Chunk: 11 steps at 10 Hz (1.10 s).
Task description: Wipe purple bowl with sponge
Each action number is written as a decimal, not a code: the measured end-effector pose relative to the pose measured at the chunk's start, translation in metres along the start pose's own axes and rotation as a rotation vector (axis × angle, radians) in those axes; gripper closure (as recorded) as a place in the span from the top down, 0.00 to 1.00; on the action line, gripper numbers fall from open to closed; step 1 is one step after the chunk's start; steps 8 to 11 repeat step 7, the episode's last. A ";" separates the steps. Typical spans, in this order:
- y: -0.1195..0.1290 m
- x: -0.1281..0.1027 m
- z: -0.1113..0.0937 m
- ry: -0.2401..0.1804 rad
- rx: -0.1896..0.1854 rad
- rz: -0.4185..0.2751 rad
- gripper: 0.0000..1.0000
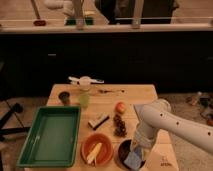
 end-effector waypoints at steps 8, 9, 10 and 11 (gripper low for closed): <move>-0.026 -0.026 -0.005 -0.003 -0.001 -0.089 0.00; -0.026 -0.026 -0.005 -0.003 -0.001 -0.089 0.00; -0.026 -0.026 -0.005 -0.003 -0.001 -0.089 0.00; -0.026 -0.026 -0.005 -0.003 -0.001 -0.089 0.00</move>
